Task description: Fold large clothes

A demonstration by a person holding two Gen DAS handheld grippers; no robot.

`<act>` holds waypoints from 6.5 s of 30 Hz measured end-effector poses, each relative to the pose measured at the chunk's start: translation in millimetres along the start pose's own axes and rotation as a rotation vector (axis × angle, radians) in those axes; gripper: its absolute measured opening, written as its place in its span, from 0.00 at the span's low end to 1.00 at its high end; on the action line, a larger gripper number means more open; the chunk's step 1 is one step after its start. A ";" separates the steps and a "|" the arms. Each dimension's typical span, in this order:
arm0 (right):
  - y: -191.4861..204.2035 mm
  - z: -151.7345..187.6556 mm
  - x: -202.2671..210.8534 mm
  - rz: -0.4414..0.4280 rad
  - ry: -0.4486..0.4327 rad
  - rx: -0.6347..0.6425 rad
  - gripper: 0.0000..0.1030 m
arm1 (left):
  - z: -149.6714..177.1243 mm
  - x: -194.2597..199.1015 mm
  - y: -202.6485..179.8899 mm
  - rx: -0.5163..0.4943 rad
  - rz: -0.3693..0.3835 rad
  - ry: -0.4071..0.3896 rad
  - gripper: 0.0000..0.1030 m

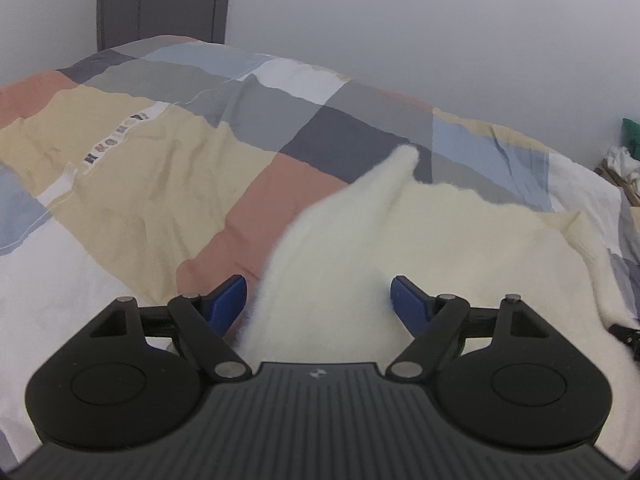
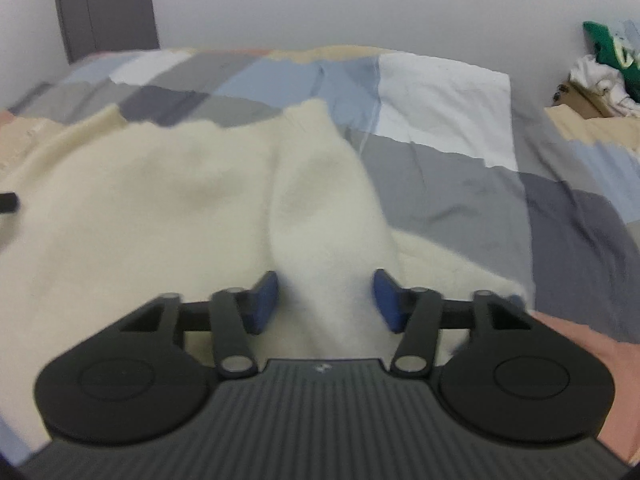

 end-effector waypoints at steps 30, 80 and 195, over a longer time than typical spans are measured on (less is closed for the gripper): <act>-72.6 2.8 50.3 0.036 -0.143 -0.405 0.17 | 13.8 63.7 3.9 0.027 0.094 -0.064 0.80; 50.2 128.2 61.3 -0.437 0.134 -1.277 0.85 | 134.0 69.8 -1.6 0.856 0.491 0.486 0.81; -94.5 2.2 58.6 -0.091 -0.241 -0.374 0.32 | -38.8 21.9 8.5 0.051 0.234 -0.054 0.27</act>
Point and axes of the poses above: each gripper's, at about its wrist camera, not at the fingertips, and x roughly against the way its jaws point, y to its left, z to its underside, the point moved 7 cm from there along -x, roughly the way its jaws point, and after that the axes turned 7 degrees about -z, right-handed, at the moved point
